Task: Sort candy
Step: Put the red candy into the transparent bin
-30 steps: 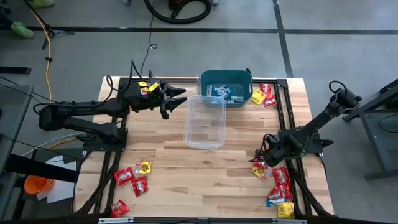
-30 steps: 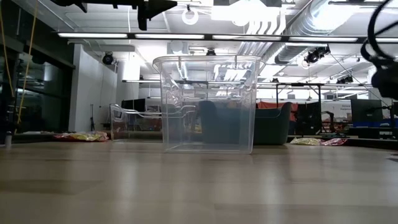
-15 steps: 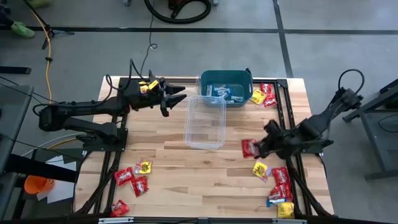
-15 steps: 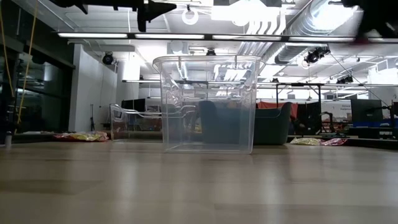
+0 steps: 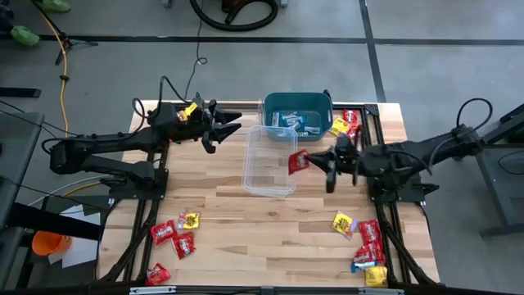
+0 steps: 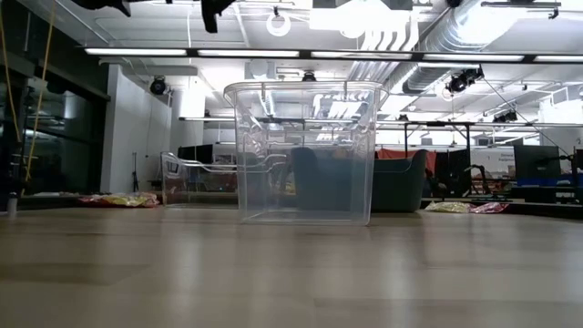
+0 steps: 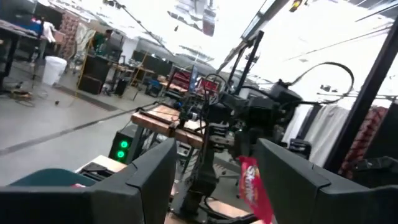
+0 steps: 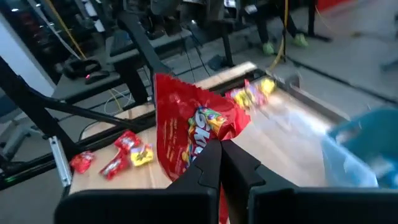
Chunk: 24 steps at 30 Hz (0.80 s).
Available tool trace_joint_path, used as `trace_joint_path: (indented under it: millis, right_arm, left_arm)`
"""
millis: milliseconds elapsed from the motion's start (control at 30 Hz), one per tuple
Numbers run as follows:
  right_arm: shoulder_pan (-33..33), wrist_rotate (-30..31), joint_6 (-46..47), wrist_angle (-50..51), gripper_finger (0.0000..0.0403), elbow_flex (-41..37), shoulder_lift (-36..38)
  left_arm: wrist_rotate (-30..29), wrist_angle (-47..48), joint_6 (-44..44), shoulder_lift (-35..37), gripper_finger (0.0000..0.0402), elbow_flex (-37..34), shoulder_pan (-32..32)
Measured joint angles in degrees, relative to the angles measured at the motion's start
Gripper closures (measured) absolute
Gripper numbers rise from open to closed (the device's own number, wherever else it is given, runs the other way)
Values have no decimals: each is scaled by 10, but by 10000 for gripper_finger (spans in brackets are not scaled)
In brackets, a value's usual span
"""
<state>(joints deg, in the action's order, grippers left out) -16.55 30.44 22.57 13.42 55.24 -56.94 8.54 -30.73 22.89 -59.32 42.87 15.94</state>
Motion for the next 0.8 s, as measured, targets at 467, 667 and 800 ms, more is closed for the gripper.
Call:
trace_joint_path:
  millis: [467,667,800]
  right_arm:
    - [137,-286,-101,-214,403,0,-130]
    - [137,-288,-109,-220,403,0,-124]
    - [137,-279,-109,-222,403,0,-124]
  left_arm:
    - [-3,9,-20,28,193,0,-18]
    - [-8,9,-20,28,193,0,-18]
    - [-17,12,-23,28,193,0,-18]
